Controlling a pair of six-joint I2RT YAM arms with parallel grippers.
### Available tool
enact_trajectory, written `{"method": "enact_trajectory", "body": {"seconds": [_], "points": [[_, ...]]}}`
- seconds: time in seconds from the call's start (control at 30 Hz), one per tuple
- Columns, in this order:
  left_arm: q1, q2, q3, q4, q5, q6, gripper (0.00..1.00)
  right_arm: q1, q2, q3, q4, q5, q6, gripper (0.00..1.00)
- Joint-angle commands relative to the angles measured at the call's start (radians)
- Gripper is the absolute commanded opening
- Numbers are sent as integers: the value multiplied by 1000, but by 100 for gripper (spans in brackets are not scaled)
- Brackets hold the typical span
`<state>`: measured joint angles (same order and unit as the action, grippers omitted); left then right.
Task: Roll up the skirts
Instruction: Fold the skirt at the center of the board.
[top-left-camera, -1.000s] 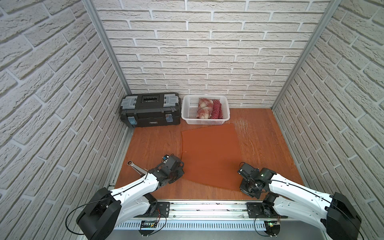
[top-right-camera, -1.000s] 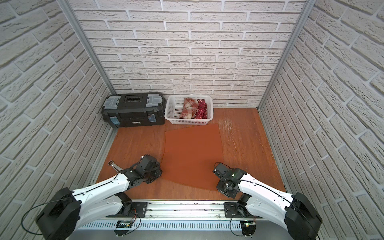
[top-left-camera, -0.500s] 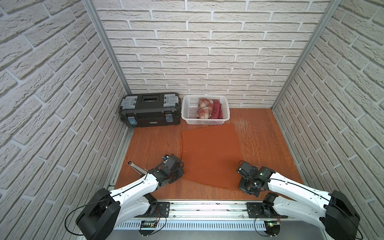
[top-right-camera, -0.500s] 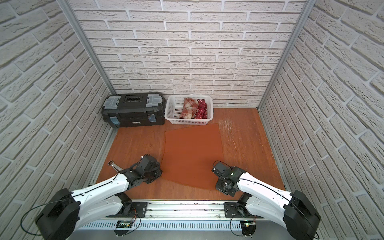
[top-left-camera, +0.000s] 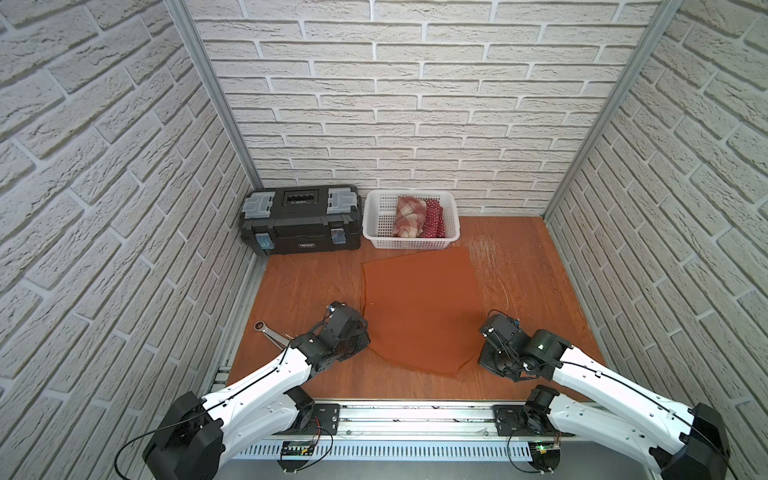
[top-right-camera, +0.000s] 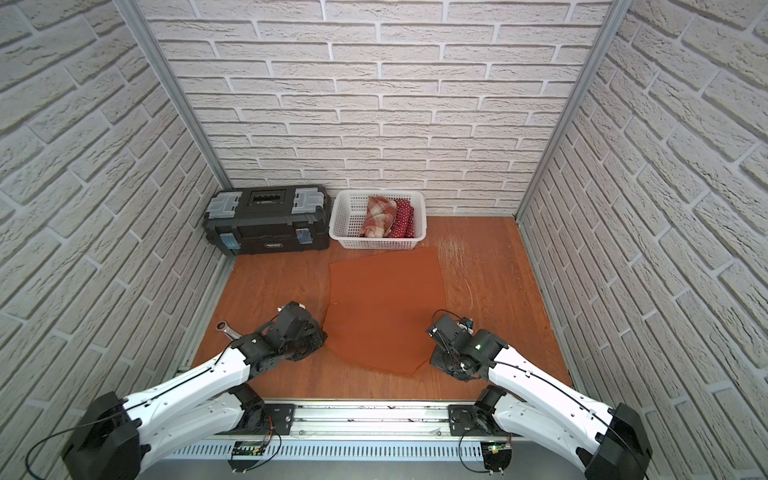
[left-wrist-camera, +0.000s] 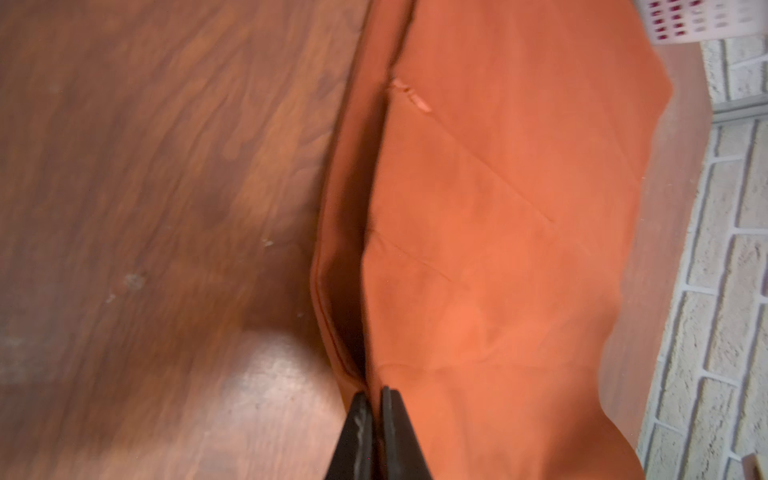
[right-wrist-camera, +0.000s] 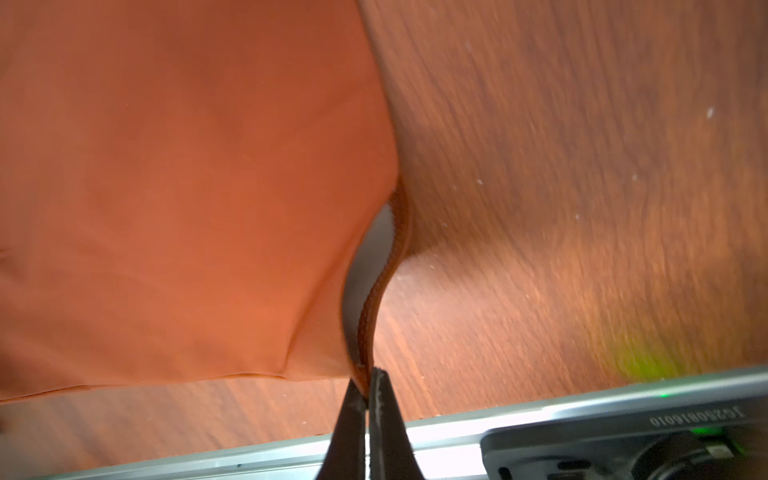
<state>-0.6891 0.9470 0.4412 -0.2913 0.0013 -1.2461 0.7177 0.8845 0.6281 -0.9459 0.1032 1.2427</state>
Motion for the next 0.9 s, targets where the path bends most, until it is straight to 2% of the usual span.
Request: {"method": "enact_trajectory", "body": {"seconds": [0.0,0.2,0.37,0.47,0.67,0.87], "points": [[21,2,53,-11,3,57,0,-19,10,54,17,88,-72,2],[134,124,145,86,58,165,0,-199,103,122,189,23,-245,2],[253,305,226,258,132,227,0,-329,274,220,357,-17,-358,2],[288,401,283,340,186,235,0,-376,382,317,412,-13,-398,2],[335,533,386,445,216,232,0,-457,586,436,525,-39,-431,2],[371,658,479,491,207,247,0,-547,756,515,571,-109,-438,2]]}}
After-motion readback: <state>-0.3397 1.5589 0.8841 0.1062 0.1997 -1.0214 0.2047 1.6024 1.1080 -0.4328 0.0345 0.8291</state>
